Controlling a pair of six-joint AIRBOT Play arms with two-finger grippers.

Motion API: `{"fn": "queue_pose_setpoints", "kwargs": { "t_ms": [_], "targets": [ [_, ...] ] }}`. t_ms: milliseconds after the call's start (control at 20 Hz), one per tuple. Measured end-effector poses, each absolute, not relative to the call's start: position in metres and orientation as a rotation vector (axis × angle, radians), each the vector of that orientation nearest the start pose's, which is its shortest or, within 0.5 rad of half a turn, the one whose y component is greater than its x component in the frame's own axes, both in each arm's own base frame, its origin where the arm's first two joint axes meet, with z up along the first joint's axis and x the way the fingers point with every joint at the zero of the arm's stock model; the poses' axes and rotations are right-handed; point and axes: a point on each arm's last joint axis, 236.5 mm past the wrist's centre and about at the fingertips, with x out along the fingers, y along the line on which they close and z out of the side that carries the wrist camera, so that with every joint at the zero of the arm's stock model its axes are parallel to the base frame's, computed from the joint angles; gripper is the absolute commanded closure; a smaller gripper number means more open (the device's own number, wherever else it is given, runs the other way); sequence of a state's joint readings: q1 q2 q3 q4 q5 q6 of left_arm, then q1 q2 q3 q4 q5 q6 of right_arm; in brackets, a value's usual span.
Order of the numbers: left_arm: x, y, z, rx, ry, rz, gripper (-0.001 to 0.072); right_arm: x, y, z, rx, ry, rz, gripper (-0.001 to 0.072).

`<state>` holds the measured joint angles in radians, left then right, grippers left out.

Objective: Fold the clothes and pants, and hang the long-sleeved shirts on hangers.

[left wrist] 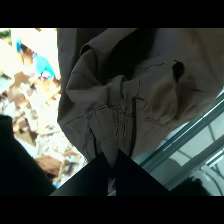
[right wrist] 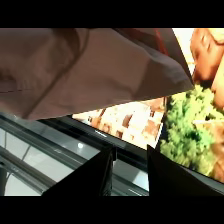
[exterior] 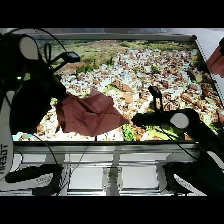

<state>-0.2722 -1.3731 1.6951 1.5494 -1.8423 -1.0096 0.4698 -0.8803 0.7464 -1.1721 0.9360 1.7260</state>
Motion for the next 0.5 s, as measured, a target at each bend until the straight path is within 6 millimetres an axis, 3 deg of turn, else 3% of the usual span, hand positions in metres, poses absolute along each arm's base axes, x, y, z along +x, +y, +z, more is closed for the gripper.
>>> {"fn": "queue_pose_setpoints", "kwargs": {
  "t_ms": [100,150,200,350,450,500],
  "targets": [
    [0.322,-0.079,0.094,0.618,1.517,-0.640,0.0644,0.262,0.215,0.017,0.259,1.179,0.494,0.0448],
    [0.318,-0.070,0.079,0.595,1.577,-0.634,0.0472,0.267,0.217,0.014,0.251,1.170,0.497,0.0448],
    [0.312,-0.060,0.064,0.570,1.637,-0.628,0.0405,0.272,0.219,0.014,0.240,1.156,0.503,0.0448],
    [0.285,-0.033,0.025,0.474,1.810,-0.612,0.0404,0.293,0.222,0.017,0.207,1.120,0.521,0.0402],
    [0.270,-0.023,0.011,0.391,1.875,-0.618,0.0394,0.311,0.224,0.023,0.182,1.098,0.531,0.0395],
    [0.265,-0.023,0.007,0.339,1.886,-0.632,0.0285,0.320,0.225,0.026,0.167,1.093,0.538,0.0394]
  ]
}}
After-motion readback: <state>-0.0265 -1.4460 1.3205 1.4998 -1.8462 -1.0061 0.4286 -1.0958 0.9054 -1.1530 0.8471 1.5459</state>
